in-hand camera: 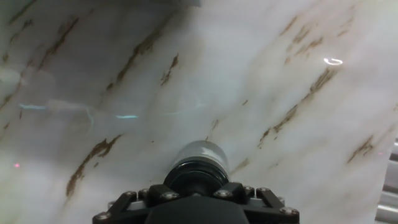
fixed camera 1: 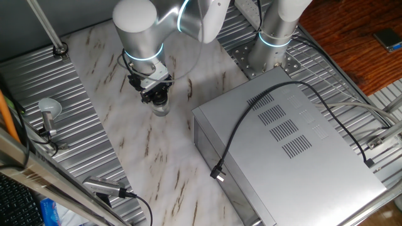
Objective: Unscrew the lid from the jar
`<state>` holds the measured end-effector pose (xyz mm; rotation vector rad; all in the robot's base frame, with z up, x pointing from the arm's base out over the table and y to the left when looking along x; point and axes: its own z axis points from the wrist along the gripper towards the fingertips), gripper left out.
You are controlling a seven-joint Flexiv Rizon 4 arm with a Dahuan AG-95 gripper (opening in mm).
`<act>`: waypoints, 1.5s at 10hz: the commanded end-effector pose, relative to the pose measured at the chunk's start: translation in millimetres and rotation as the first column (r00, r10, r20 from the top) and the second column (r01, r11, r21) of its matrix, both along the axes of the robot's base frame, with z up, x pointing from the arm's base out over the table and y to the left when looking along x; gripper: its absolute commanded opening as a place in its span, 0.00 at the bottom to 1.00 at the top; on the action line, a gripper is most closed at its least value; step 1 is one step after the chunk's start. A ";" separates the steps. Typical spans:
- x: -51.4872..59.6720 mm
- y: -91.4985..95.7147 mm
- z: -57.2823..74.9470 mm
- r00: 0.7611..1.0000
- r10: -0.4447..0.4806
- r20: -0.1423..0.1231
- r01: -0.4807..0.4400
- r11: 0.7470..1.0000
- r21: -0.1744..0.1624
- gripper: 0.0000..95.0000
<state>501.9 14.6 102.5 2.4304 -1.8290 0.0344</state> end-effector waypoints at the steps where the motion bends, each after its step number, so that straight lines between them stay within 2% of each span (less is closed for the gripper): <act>1: 0.0 -0.3 0.0 1.000 0.012 0.002 -0.012 1.000 0.003 0.60; 3: 0.2 -0.4 1.2 1.000 0.014 0.000 -0.014 1.000 0.011 0.60; 15: 1.0 1.1 4.2 0.999 0.031 -0.015 -0.031 1.000 0.001 0.60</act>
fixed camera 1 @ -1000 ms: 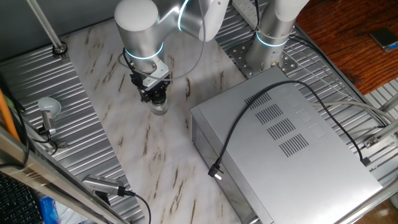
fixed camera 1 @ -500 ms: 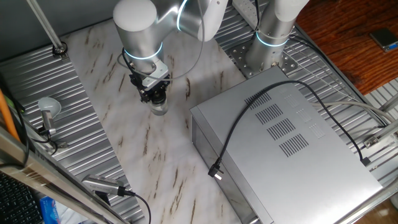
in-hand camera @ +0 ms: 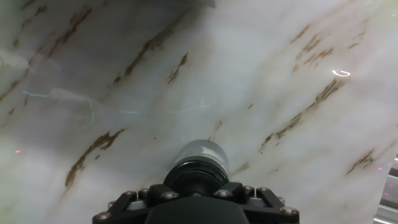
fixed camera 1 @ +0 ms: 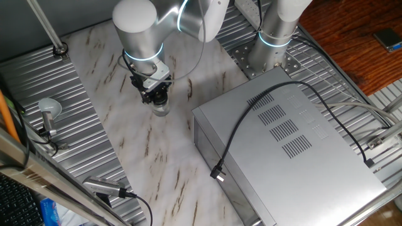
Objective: Unscrew the lid from the jar
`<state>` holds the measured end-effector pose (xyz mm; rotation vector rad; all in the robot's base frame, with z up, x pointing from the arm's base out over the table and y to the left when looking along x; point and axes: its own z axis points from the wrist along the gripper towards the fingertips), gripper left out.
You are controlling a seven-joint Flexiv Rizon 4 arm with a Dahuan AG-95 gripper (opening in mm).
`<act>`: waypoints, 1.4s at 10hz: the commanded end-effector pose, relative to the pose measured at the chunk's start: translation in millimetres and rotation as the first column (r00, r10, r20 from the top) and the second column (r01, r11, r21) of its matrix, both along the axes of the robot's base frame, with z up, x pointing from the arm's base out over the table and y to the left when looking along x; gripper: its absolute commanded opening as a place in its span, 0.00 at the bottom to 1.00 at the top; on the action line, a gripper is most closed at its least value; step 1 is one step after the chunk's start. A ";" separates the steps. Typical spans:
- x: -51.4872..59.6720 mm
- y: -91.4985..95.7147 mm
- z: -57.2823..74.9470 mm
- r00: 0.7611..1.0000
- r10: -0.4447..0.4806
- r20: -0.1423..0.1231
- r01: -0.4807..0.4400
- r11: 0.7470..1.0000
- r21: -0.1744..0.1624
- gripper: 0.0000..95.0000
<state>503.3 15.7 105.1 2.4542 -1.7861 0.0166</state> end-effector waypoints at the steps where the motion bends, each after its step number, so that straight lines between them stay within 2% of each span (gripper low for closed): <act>1: -0.4 0.0 1.6 1.000 0.000 0.000 0.000 1.000 -0.002 0.60; 9: -0.4 1.4 -0.4 1.000 -0.010 0.001 0.010 1.000 0.006 0.60; 10: -0.4 1.4 -0.4 1.000 -0.011 0.001 0.011 1.000 0.006 0.80; 14: -0.4 1.5 -0.5 1.000 -0.015 0.000 0.015 1.000 0.007 0.80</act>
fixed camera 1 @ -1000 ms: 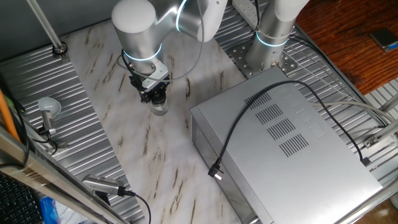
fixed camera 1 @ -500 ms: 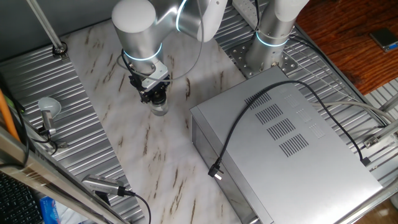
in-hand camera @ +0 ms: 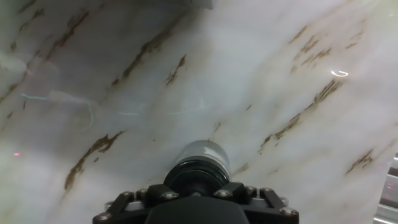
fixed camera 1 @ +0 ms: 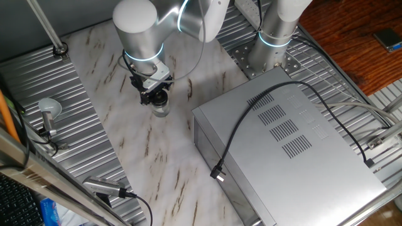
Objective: Unscrew the lid from the jar
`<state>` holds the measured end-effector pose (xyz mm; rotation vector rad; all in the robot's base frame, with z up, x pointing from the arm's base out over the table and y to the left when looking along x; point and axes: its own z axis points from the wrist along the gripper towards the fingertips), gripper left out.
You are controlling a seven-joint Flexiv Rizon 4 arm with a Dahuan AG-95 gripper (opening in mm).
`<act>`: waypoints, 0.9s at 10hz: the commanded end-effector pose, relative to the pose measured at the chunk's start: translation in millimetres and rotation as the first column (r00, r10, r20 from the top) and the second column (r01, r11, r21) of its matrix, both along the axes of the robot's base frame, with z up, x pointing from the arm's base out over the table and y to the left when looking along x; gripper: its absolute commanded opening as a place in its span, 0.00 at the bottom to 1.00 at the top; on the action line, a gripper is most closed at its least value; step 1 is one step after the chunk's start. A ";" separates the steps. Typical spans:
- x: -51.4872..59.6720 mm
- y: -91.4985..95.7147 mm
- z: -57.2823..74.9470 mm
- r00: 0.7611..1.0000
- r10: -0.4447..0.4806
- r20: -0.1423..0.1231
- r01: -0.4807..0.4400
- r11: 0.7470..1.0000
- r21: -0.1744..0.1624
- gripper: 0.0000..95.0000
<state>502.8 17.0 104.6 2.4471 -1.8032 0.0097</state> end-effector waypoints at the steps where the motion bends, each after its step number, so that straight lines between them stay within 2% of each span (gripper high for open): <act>1: 0.1 0.1 0.0 1.000 -0.016 0.000 0.016 1.000 0.001 0.80; 4: 0.1 0.1 0.0 0.996 -0.087 0.005 0.087 0.996 0.006 0.80; 9: 0.1 0.1 0.0 0.967 -0.256 0.001 0.256 0.967 0.004 0.80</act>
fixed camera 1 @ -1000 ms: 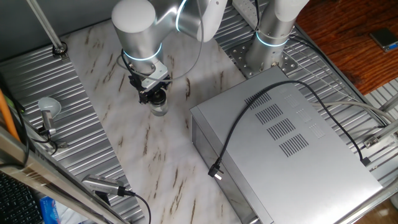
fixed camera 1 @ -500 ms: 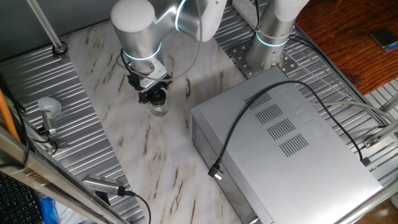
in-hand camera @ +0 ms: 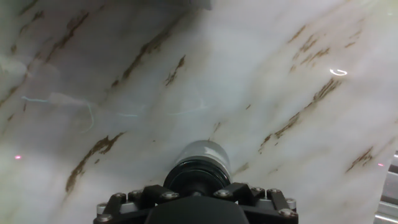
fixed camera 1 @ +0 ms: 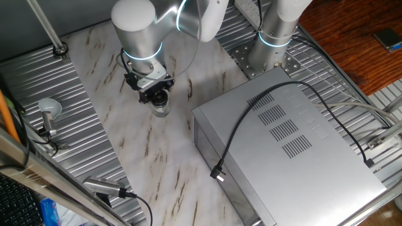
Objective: Unscrew the lid from the jar
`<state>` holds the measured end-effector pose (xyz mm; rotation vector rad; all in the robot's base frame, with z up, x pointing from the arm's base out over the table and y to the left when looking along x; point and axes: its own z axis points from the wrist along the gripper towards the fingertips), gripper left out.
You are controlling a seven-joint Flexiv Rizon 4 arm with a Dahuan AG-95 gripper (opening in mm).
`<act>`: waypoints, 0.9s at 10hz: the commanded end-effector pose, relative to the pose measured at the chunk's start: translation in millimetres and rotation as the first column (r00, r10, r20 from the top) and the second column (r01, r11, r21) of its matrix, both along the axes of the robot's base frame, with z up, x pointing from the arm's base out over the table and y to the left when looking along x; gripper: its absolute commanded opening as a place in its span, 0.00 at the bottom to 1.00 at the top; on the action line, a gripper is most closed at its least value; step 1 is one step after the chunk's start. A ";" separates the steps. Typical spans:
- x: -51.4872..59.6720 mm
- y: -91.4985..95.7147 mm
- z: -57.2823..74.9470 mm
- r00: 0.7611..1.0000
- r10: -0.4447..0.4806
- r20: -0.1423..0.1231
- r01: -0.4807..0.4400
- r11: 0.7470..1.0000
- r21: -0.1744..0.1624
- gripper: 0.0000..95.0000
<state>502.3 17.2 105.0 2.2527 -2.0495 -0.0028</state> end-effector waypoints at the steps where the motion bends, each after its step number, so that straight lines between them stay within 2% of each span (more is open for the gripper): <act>1: 0.5 -0.1 -0.4 0.997 -0.076 -0.006 0.076 0.997 -0.001 0.80; 5: 0.5 -0.1 -0.4 0.985 -0.170 -0.013 0.170 0.985 -0.008 0.80; 9: 0.5 -0.1 -0.4 0.953 -0.303 -0.011 0.303 0.953 -0.020 0.80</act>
